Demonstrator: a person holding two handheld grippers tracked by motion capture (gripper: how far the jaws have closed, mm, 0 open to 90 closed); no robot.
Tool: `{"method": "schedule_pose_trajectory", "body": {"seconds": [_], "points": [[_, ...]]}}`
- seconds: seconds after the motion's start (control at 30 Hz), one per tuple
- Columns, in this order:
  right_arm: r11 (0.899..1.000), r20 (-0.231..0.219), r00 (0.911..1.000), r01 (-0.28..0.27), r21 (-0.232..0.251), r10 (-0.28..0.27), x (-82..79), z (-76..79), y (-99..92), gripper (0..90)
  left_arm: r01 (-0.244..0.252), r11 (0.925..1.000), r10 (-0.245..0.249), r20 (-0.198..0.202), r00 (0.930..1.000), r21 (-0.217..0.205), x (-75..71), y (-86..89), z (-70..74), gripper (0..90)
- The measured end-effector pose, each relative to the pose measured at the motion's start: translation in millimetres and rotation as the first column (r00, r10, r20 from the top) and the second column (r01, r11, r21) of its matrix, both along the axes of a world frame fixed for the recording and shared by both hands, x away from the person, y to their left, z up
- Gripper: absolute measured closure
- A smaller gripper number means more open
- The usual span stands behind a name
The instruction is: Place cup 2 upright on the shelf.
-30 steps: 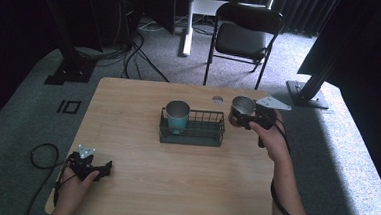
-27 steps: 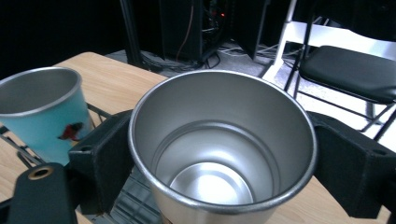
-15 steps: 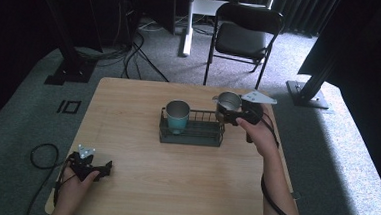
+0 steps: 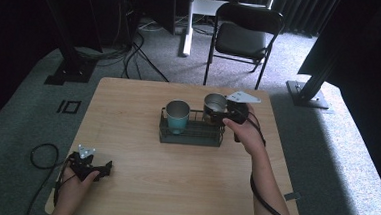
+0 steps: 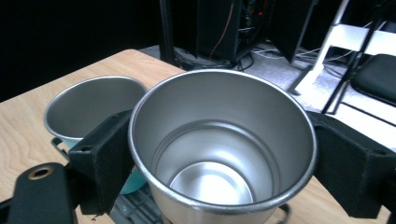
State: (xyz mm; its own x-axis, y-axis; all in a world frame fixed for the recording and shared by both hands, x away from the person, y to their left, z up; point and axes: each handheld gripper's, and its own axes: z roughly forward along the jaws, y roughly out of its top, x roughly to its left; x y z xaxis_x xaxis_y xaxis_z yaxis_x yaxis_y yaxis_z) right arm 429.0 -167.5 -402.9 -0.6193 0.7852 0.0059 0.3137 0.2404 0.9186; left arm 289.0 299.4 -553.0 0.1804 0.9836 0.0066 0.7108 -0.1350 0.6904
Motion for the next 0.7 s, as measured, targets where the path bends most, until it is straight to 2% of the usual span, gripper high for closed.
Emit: {"method": "schedule_pose_trajectory", "body": {"seconds": [0.23,0.43,0.7], "points": [[1.0,-0.013,0.9999,-0.01,-0.007,0.01,2.9,-10.1,10.4,12.8,0.0,1.0,0.0,0.0,1.0,0.0,0.0,0.0,0.0,2.6],[1.0,-0.036,0.9993,-0.009,-0.008,0.008,6.6,-25.8,15.6,12.8,0.0,1.0,0.0,0.0,1.0,0.0,0.0,0.0,0.0,2.6],[0.999,-0.053,0.9985,-0.015,-0.032,0.013,8.4,-40.6,22.1,12.8,0.0,1.0,0.0,0.0,1.0,0.0,0.0,0.0,0.0,2.6]]}}
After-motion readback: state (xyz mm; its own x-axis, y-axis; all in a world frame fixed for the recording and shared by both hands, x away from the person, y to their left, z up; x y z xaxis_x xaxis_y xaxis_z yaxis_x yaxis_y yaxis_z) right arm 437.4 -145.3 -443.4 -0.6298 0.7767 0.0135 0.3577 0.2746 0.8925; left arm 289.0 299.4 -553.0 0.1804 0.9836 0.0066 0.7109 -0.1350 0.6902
